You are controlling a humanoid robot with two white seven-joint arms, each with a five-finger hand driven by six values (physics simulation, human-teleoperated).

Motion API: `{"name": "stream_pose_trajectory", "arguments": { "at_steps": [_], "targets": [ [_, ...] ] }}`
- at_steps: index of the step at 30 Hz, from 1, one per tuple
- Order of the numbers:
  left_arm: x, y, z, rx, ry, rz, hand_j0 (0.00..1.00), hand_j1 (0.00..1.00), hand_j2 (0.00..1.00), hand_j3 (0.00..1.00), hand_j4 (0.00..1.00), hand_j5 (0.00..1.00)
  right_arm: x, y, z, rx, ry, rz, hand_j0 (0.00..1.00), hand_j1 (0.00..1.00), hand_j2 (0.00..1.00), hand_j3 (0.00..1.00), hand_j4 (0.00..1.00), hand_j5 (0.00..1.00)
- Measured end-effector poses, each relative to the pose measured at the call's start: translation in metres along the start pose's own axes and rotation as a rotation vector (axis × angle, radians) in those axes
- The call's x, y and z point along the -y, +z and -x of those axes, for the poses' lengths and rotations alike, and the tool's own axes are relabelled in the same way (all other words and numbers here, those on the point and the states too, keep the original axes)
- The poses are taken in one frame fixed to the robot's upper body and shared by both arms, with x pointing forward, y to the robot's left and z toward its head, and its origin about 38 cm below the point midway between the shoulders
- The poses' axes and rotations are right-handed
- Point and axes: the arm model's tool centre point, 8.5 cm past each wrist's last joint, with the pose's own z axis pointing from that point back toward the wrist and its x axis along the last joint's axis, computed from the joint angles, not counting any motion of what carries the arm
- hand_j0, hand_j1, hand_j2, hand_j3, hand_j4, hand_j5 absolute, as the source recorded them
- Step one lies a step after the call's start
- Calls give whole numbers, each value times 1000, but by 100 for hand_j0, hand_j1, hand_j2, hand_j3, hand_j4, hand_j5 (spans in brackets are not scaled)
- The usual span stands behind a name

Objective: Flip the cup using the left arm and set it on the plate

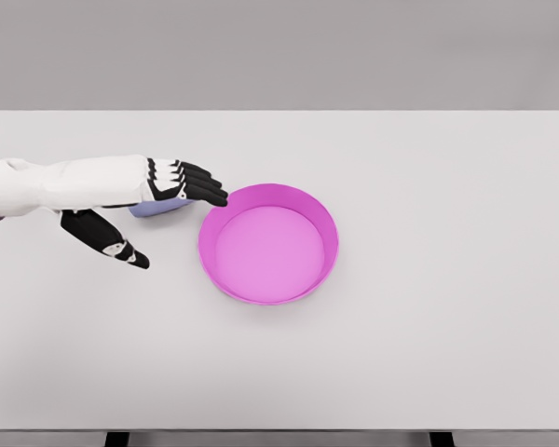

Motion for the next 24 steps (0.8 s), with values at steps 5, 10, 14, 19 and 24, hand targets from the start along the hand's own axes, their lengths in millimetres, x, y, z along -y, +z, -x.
{"name": "stream_pose_trajectory", "arguments": {
  "at_steps": [5,10,14,19,24],
  "targets": [
    [-9,1,-2,36,41,-55,100,100,100,100,100,100,1,1,1,-4,1,2,100,100,100,100,100,100],
    [-20,9,2,62,112,-146,100,100,100,100,100,100,1,1,1,-5,2,3,100,100,100,100,100,100],
    [-22,11,4,68,130,-170,100,100,100,100,100,100,1,1,1,-6,1,4,100,100,100,100,100,100],
    [-21,-14,20,-6,303,-233,100,100,100,100,100,100,1,1,1,-6,2,4,100,100,100,100,100,100],
    [-13,-12,54,-293,487,-368,100,100,100,100,100,100,1,1,1,-6,2,4,100,100,100,100,100,100]
  ]
}}
